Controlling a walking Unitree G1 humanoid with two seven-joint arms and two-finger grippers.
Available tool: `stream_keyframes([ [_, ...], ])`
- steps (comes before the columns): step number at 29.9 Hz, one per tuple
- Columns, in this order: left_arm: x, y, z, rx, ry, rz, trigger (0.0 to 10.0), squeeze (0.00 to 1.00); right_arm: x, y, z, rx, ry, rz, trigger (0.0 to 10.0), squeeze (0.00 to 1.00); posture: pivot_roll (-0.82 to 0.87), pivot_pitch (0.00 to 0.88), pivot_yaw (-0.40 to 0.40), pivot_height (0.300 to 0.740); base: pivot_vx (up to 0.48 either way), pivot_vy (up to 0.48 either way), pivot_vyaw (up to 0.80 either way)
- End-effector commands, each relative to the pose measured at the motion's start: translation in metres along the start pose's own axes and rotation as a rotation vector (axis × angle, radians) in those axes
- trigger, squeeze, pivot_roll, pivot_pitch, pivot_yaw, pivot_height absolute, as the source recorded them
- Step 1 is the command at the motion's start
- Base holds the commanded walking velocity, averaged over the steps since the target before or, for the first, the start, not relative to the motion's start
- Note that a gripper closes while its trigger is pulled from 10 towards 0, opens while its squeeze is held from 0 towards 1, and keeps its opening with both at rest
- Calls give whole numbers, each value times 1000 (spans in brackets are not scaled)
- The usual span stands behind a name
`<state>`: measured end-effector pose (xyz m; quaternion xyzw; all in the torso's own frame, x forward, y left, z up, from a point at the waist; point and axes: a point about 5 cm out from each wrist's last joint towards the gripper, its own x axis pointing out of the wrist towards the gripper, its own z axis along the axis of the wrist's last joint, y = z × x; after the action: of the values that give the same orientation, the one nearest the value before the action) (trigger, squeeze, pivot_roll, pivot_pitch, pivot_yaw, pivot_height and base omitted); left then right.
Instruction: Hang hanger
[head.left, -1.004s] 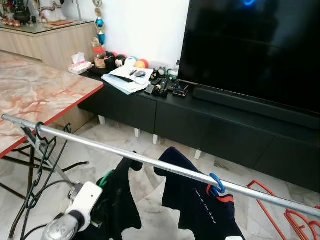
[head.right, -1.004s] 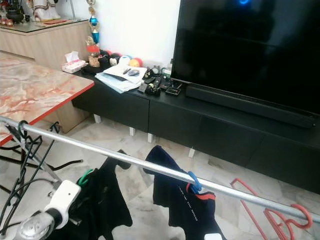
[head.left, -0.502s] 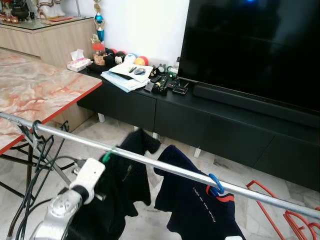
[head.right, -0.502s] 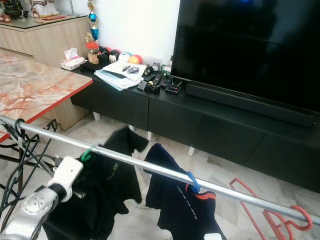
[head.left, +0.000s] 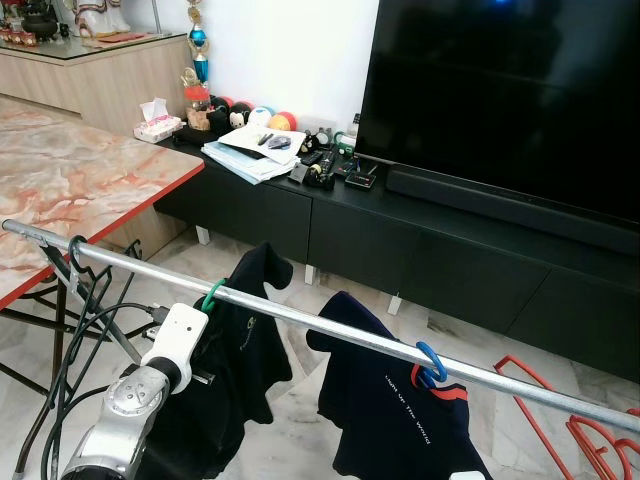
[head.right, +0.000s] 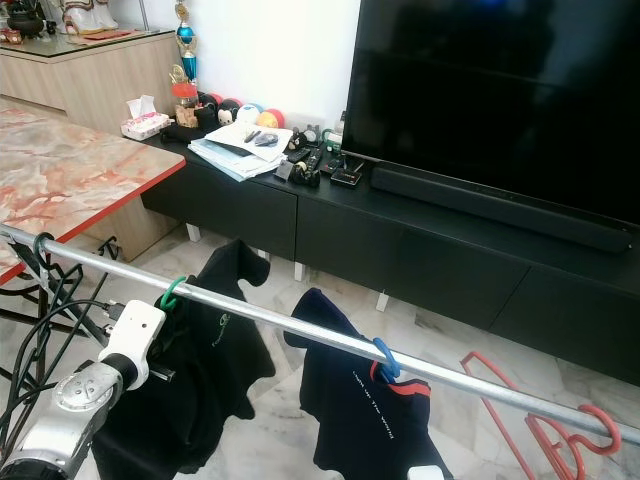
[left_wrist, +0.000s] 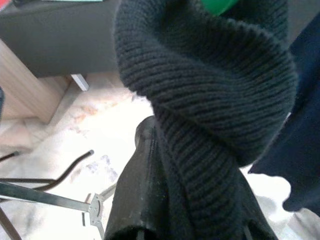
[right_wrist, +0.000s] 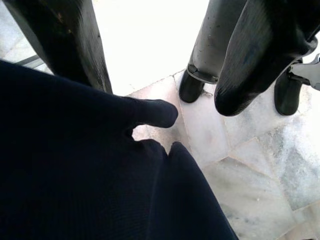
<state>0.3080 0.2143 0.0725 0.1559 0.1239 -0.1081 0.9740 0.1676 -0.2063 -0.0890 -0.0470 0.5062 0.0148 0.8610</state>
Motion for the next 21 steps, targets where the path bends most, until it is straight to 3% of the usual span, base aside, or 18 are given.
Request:
stream_keyframes([
  [1, 7, -2, 7, -16, 1, -14, 10000, 0, 0, -3, 7, -12, -17, -7, 10000, 0, 187, 0, -65, 740, 0, 0, 0],
  [4, 10, -4, 2, -5, 49, -15, 10000, 0, 0, -3, 7, -11, -17, -7, 10000, 0, 186, 0, -63, 740, 0, 0, 0],
  [9, 14, -3, -6, -67, 131, 28, 10000, 0, 0, -2, 7, -10, -17, -6, 10000, 0, 184, 0, -62, 740, 0, 0, 0],
  [18, 15, -7, -6, -139, 120, 25, 10000, 12, 0, -1, 6, -6, -16, -3, 10000, 0, 184, 0, -58, 740, 0, 0, 0],
  [19, 15, -8, -6, -164, 112, 24, 10000, 702, 0, -1, 6, -6, -16, -3, 10000, 0, 183, 0, -58, 740, 0, 0, 0],
  [21, 14, -8, -6, -175, 109, 26, 10000, 702, 0, -1, 6, -6, -16, -3, 10000, 0, 183, 0, -58, 740, 0, 0, 0],
])
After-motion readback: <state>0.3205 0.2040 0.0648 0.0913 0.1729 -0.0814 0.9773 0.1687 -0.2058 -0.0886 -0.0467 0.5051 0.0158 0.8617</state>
